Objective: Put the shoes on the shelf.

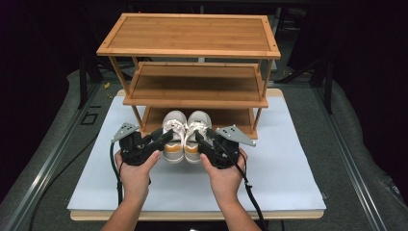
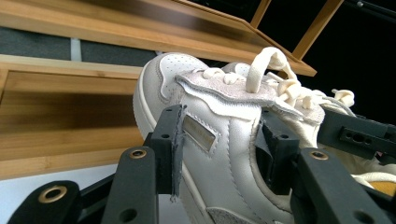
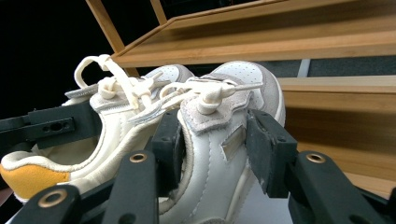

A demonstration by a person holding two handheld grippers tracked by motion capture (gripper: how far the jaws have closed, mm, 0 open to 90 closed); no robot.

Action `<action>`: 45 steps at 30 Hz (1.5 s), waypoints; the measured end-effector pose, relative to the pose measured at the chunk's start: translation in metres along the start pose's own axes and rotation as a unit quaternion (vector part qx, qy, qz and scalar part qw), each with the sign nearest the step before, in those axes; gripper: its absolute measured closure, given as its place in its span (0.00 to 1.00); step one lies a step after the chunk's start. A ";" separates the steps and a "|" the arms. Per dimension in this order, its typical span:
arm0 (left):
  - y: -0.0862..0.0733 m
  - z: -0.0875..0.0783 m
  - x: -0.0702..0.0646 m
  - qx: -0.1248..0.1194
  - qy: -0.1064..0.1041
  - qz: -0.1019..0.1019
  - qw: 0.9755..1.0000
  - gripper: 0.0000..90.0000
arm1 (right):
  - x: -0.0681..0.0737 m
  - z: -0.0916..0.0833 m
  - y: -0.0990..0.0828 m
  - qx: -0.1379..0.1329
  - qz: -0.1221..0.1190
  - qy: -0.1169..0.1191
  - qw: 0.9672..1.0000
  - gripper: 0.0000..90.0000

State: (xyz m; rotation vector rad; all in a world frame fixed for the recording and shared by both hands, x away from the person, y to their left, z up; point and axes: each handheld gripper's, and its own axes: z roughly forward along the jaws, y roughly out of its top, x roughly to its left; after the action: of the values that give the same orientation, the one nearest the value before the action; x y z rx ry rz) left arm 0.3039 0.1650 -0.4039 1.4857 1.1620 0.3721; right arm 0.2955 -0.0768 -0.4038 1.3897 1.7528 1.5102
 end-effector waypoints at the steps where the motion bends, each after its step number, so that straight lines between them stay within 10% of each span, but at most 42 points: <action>1: 0.000 0.000 0.000 0.000 0.000 0.000 1.000 0.63 | 0.000 0.000 0.000 0.000 0.000 0.000 1.000 0.64; 45: 0.064 0.030 0.006 0.000 -0.007 -0.012 1.000 0.63 | -0.009 0.025 0.065 -0.002 0.001 -0.006 1.000 0.64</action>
State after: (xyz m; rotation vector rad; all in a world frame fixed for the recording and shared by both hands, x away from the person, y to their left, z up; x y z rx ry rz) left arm 0.3579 0.1620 -0.3585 1.4716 1.1664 0.3447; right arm 0.3454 -0.0797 -0.3549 1.3964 1.7405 1.5017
